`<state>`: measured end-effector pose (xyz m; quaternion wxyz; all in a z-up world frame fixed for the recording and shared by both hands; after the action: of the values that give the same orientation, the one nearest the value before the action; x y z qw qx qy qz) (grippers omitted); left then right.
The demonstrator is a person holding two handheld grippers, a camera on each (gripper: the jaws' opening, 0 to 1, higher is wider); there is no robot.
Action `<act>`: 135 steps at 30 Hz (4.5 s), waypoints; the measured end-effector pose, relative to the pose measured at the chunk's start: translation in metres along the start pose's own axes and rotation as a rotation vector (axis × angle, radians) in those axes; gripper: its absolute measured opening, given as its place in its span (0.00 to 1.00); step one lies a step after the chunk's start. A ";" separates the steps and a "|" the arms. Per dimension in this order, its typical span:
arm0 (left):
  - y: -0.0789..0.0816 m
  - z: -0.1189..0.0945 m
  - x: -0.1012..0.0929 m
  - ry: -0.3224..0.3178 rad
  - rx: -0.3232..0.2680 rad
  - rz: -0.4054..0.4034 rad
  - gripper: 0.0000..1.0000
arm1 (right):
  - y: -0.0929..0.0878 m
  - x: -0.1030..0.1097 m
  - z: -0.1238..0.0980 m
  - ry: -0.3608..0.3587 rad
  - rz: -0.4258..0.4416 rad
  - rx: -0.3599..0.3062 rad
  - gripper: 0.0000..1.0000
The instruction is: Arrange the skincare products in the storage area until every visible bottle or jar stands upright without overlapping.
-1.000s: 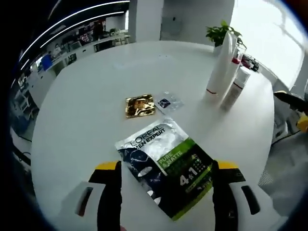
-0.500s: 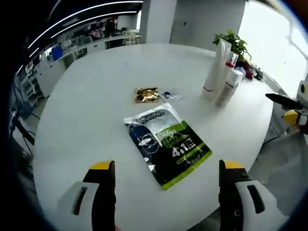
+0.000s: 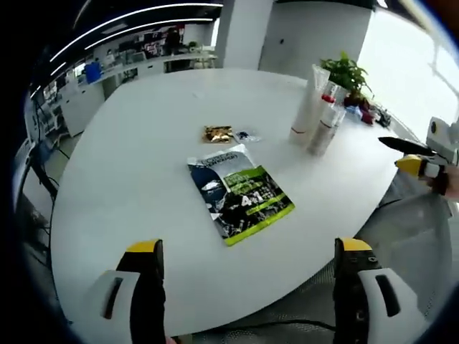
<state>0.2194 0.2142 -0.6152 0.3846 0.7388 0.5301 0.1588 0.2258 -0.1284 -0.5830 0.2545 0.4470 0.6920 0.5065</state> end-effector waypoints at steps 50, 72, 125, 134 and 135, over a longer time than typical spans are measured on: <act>0.038 0.130 -0.019 0.200 0.128 -0.116 0.97 | 0.000 -0.003 0.000 0.003 0.028 -0.015 0.84; 0.042 0.134 -0.008 0.299 0.150 -0.080 0.80 | 0.000 -0.005 0.000 -0.028 0.066 -0.019 0.83; 0.066 0.060 -0.052 0.025 -0.206 0.164 0.17 | 0.001 0.006 0.001 0.023 0.041 -0.009 0.67; 0.069 0.036 -0.062 -0.012 -0.260 0.196 0.17 | 0.003 0.016 0.001 0.137 0.059 -0.022 0.62; 0.068 0.033 -0.063 -0.019 -0.261 0.203 0.17 | 0.005 0.017 0.001 0.140 0.059 -0.026 0.61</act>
<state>0.2607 0.1340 -0.5757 0.4643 0.7337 0.4241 0.2574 0.2200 -0.1129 -0.5771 0.1963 0.4274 0.6879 0.5528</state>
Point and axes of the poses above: the point that each gripper's makers call its tool centre point, and the gripper's own axes: z roughly forward along the fingers, x roughly to its left, y roughly out of its top, the point moved 9 cm from there along -z, roughly backward along the fingers, and after that the axes turned 5 degrees about -x, right-handed, at the moved point
